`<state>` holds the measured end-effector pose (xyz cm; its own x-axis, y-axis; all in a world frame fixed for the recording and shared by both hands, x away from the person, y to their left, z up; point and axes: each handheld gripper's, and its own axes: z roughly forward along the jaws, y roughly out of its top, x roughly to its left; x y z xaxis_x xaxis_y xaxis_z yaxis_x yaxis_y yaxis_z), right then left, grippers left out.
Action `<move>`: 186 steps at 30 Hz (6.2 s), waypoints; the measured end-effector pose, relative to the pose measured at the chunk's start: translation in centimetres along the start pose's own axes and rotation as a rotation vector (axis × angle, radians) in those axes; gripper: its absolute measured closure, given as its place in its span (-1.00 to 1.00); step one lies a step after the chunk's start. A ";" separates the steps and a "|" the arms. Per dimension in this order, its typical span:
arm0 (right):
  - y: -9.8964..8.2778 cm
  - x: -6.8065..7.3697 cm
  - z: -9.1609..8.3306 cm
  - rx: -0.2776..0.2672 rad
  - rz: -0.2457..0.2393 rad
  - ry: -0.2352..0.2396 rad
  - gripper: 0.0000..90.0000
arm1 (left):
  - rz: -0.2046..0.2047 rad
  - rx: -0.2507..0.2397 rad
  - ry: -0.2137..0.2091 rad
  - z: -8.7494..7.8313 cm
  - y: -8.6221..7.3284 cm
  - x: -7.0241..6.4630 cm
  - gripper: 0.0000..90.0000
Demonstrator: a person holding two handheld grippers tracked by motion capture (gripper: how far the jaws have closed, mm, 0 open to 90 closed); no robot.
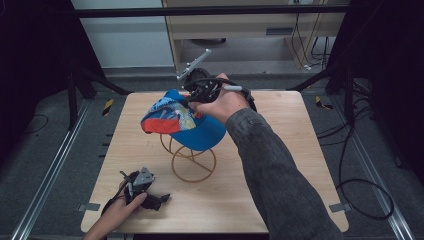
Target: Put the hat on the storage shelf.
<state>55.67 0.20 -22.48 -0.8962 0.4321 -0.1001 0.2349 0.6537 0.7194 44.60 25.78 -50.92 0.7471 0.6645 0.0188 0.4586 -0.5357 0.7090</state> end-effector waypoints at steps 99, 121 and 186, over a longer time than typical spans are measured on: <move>-8.4 0.6 -5.5 -0.074 0.165 -0.099 -0.81 | 0.000 -0.001 -0.001 0.0 0.0 0.0 -1.00; -15.0 -0.4 -8.9 -0.074 0.186 -0.201 -0.71 | 0.001 -0.005 0.001 0.0 0.0 0.0 -1.00; -28.4 -0.2 -6.8 -0.071 0.324 -0.287 -0.72 | 0.000 -0.002 -0.001 0.0 0.0 0.0 -1.00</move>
<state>46.59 -22.69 -38.18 -0.6375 0.7694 -0.0409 0.4514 0.4159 0.7895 44.61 25.77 -50.96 0.7478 0.6637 0.0179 0.4576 -0.5347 0.7104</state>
